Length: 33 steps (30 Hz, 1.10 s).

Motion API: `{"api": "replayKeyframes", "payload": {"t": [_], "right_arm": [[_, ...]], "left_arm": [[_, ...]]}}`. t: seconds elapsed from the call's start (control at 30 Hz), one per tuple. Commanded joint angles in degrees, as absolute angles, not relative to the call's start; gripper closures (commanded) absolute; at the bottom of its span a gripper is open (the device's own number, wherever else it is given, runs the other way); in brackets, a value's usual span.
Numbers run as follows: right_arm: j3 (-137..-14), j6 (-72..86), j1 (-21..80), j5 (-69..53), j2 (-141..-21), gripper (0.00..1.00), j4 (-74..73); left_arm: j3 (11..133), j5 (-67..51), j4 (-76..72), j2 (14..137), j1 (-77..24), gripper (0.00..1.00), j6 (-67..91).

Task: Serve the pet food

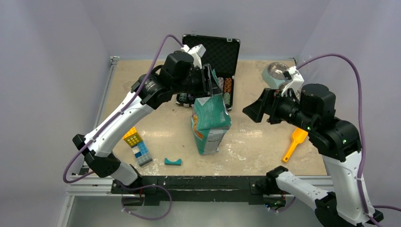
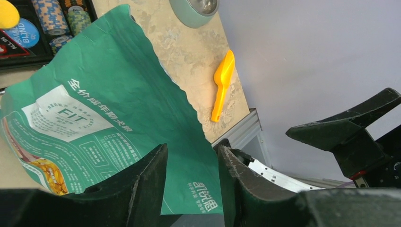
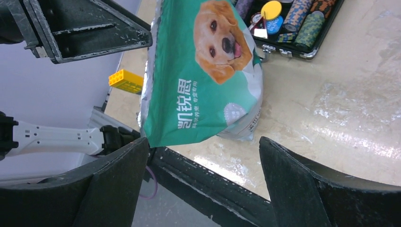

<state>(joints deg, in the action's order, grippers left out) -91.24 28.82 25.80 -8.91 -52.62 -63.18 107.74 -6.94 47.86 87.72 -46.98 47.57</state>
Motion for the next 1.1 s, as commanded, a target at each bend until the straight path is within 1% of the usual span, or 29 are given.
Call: {"api": "replayKeyframes", "payload": {"t": [0.0,0.1,0.2,0.27,0.33,0.4,0.47,0.6,0.73,0.83,0.97,1.07], "right_arm": [[-91.0,28.3,25.6,-14.1,-54.7,0.11,-59.6],[-91.2,29.2,25.6,-15.4,-55.8,0.15,-58.6],[-92.0,30.4,25.7,-16.7,-57.6,0.22,-57.8],[-92.5,31.2,26.0,-18.0,-59.2,0.27,-56.9],[-93.1,32.1,26.4,-18.7,-60.5,0.32,-56.2],[-94.0,33.0,26.9,-18.5,-61.9,0.39,-55.9],[-94.8,33.6,27.6,-18.3,-62.9,0.41,-55.5],[-97.2,33.6,29.8,-15.9,-65.4,0.45,-55.4],[-101.0,32.1,32.2,-12.1,-68.3,0.49,-57.5],[-103.4,31.1,34.0,-9.3,-69.8,0.50,-58.6],[-104.1,29.8,35.9,-7.2,-71.8,0.55,-59.3],[-103.9,28.9,37.5,-5.2,-72.9,0.56,-59.7]], "left_arm": [[110.1,-7.5,46.5,88.1,-47.9,0.56,48.5],[109.6,-8.1,46.5,87.7,-47.9,0.66,48.5],[108.4,-8.6,45.8,86.7,-47.9,0.76,48.4],[107.1,-9.0,44.4,86.0,-47.8,0.79,48.7],[106.0,-9.6,43.4,85.6,-47.8,0.86,49.1],[105.7,-10.2,43.0,85.6,-47.8,0.89,49.3],[105.7,-10.6,42.9,85.7,-47.8,0.90,49.4],[105.7,-11.0,42.8,85.7,-47.8,1.00,49.5],[106.0,-10.8,43.2,85.6,-47.9,1.00,49.8],[106.1,-10.6,43.8,85.5,-47.8,1.00,49.9],[106.6,-10.3,44.5,85.6,-47.9,1.00,50.3],[107.1,-10.0,45.3,85.7,-47.8,1.00,50.2]]}}
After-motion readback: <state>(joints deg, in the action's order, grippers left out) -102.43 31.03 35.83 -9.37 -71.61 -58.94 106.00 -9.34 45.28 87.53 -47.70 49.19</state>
